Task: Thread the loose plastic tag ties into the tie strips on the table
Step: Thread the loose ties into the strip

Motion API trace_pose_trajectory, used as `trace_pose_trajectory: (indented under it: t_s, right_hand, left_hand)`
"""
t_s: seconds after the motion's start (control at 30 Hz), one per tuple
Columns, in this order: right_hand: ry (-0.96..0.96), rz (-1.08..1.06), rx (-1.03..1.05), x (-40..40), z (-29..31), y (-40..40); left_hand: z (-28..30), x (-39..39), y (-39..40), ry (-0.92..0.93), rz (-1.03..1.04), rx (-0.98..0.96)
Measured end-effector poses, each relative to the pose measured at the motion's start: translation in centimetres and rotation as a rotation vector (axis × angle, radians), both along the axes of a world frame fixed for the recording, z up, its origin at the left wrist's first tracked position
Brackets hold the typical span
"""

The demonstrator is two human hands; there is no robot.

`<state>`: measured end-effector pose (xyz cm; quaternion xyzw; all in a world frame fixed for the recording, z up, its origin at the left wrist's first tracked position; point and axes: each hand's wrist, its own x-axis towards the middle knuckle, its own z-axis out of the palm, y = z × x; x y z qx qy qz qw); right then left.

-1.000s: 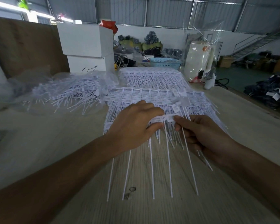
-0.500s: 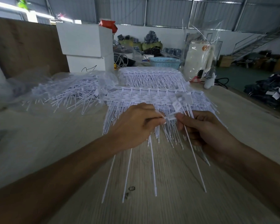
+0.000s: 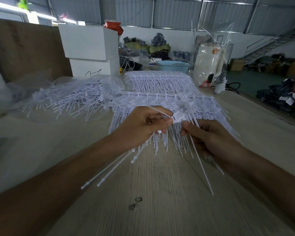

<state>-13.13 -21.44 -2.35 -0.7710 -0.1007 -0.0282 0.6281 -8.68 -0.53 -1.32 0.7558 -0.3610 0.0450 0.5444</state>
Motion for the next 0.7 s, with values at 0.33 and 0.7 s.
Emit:
trace_pose_trajectory:
  t_s: [0.33,0.7]
  right_hand:
    - [0.099,-0.006,-0.076,0.0,0.6,-0.4]
    - [0.190,0.105,-0.192,-0.2,0.4,-0.3]
  left_hand:
    - [-0.6,0.8,0.7,-0.344,0.174,0.300]
    - [0.0,1.5,1.7,-0.546,0.230,0.475]
